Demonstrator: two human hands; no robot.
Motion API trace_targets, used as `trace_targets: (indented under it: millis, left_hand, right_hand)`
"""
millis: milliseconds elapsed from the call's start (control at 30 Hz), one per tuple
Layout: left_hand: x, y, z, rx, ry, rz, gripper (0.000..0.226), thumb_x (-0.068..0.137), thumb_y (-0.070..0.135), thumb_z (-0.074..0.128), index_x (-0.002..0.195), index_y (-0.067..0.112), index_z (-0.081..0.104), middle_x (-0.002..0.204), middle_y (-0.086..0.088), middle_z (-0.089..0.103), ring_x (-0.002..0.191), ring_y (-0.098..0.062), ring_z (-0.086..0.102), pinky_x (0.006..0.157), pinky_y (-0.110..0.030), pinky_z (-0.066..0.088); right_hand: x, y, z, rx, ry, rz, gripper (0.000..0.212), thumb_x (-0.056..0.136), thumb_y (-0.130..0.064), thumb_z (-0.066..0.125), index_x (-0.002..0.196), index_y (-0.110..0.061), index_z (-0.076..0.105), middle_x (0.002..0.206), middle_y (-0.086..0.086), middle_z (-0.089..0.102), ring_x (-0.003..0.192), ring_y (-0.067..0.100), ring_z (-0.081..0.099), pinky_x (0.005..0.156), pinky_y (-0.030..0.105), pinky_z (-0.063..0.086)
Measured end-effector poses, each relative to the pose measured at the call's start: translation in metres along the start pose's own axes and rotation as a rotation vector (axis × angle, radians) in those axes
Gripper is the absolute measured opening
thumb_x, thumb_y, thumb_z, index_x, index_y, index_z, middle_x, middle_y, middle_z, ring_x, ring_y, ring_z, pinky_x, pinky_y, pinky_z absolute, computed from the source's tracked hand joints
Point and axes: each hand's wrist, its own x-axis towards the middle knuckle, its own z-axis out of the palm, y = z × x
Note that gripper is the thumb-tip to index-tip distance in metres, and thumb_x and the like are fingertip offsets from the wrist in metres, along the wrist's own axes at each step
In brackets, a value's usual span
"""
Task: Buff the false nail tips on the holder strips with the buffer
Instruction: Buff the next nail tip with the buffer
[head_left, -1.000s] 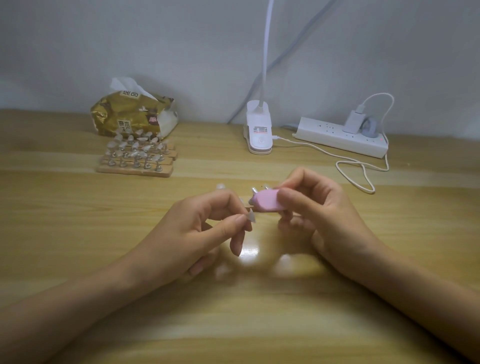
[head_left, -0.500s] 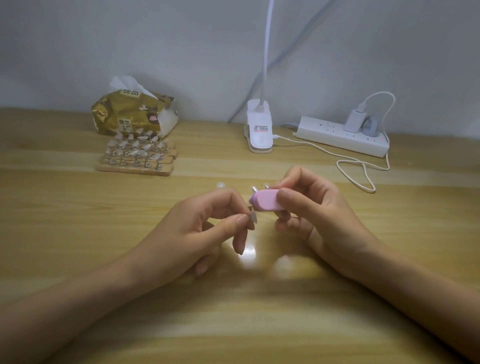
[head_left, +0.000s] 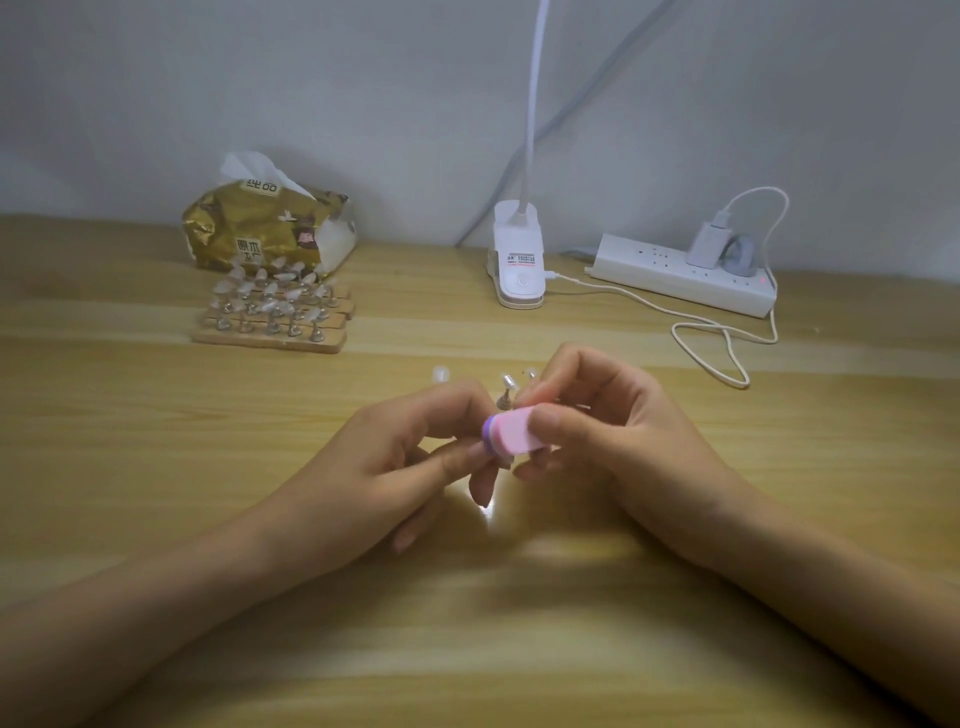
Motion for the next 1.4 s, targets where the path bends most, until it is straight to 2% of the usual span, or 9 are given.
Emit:
trace_targets:
  millis: [200,300,433,567,700,800,1067,1200,1400]
  left_hand:
    - [0.0004,-0.0012,0.0000,0.018,0.025,-0.008,0.013,0.097,0.030,0.055,0.087,0.022,0.060,0.075,0.002,0.064,0.030,-0.008,0.036,0.038,-0.011,0.029]
    - [-0.0002,0.0000,0.0005,0.019,0.004,0.007,0.016,0.095,0.035,0.054,0.087,0.022,0.059,0.076,0.000,0.065,0.031,-0.008,0.038,0.038,-0.011,0.029]
    - [0.0007,-0.0016,-0.0005,0.022,0.021,-0.017,0.013,0.097,0.026,0.052,0.087,0.021,0.059,0.076,0.001,0.067,0.030,-0.009,0.037,0.037,-0.012,0.029]
    - [0.0006,0.0003,0.0003,0.015,0.007,-0.018,0.016,0.095,0.035,0.055,0.086,0.022,0.058,0.076,0.000,0.067,0.030,-0.009,0.038,0.037,-0.012,0.029]
    - [0.0011,0.0001,-0.0004,-0.001,0.019,-0.052,0.012,0.095,0.026,0.052,0.085,0.021,0.058,0.075,0.001,0.068,0.030,-0.010,0.036,0.036,-0.013,0.029]
    - [0.0005,0.0018,0.0005,0.011,-0.009,-0.044,0.014,0.095,0.029,0.053,0.086,0.020,0.057,0.077,0.000,0.069,0.030,-0.009,0.037,0.036,-0.012,0.028]
    - [0.0006,0.0019,0.0001,0.015,-0.008,-0.045,0.015,0.097,0.029,0.052,0.086,0.018,0.056,0.076,0.000,0.067,0.030,-0.010,0.037,0.036,-0.013,0.029]
    - [0.0013,0.0020,-0.0002,0.003,0.016,-0.058,0.013,0.095,0.025,0.050,0.086,0.018,0.057,0.074,0.002,0.066,0.030,-0.011,0.036,0.036,-0.014,0.029]
    - [0.0015,0.0009,-0.0002,0.017,0.018,-0.050,0.013,0.095,0.026,0.051,0.086,0.018,0.055,0.075,0.000,0.067,0.029,-0.011,0.036,0.037,-0.014,0.029]
  right_hand:
    - [-0.0003,-0.0014,-0.0026,-0.026,0.047,-0.017,0.009,0.080,-0.009,0.070,0.076,-0.017,0.066,0.083,-0.001,0.071,0.074,0.018,0.065,0.064,0.024,0.057]
    - [-0.0018,0.0009,0.0015,-0.021,-0.030,-0.022,0.009,0.082,-0.007,0.070,0.082,-0.014,0.066,0.083,-0.002,0.070,0.073,0.015,0.069,0.063,0.024,0.057]
    - [0.0011,0.0012,-0.0036,-0.014,0.055,-0.041,0.008,0.080,-0.008,0.070,0.078,-0.013,0.064,0.082,0.000,0.071,0.073,0.014,0.066,0.063,0.023,0.057]
    - [0.0005,0.0043,0.0008,-0.018,-0.043,-0.060,0.014,0.083,-0.004,0.074,0.081,-0.016,0.067,0.083,-0.002,0.070,0.070,0.014,0.068,0.062,0.022,0.056]
    - [0.0032,0.0035,-0.0052,0.002,0.065,-0.041,0.010,0.080,-0.010,0.071,0.075,-0.018,0.067,0.085,0.005,0.071,0.074,0.020,0.063,0.063,0.023,0.056]
    - [0.0018,0.0043,-0.0041,-0.021,-0.029,-0.058,0.016,0.083,-0.004,0.072,0.078,-0.019,0.068,0.085,0.001,0.071,0.069,0.015,0.067,0.063,0.022,0.056]
    - [0.0013,0.0046,-0.0013,-0.043,-0.040,-0.050,0.011,0.084,-0.004,0.073,0.082,-0.014,0.066,0.085,0.001,0.070,0.073,0.016,0.068,0.063,0.023,0.056]
    - [0.0027,0.0008,-0.0032,-0.037,0.080,-0.037,0.015,0.079,-0.010,0.075,0.080,-0.009,0.060,0.083,0.000,0.072,0.074,0.013,0.066,0.064,0.023,0.057]
    - [0.0026,-0.0001,-0.0004,-0.049,0.033,-0.054,0.014,0.081,-0.005,0.075,0.078,-0.014,0.064,0.083,-0.002,0.071,0.074,0.013,0.067,0.064,0.022,0.057]
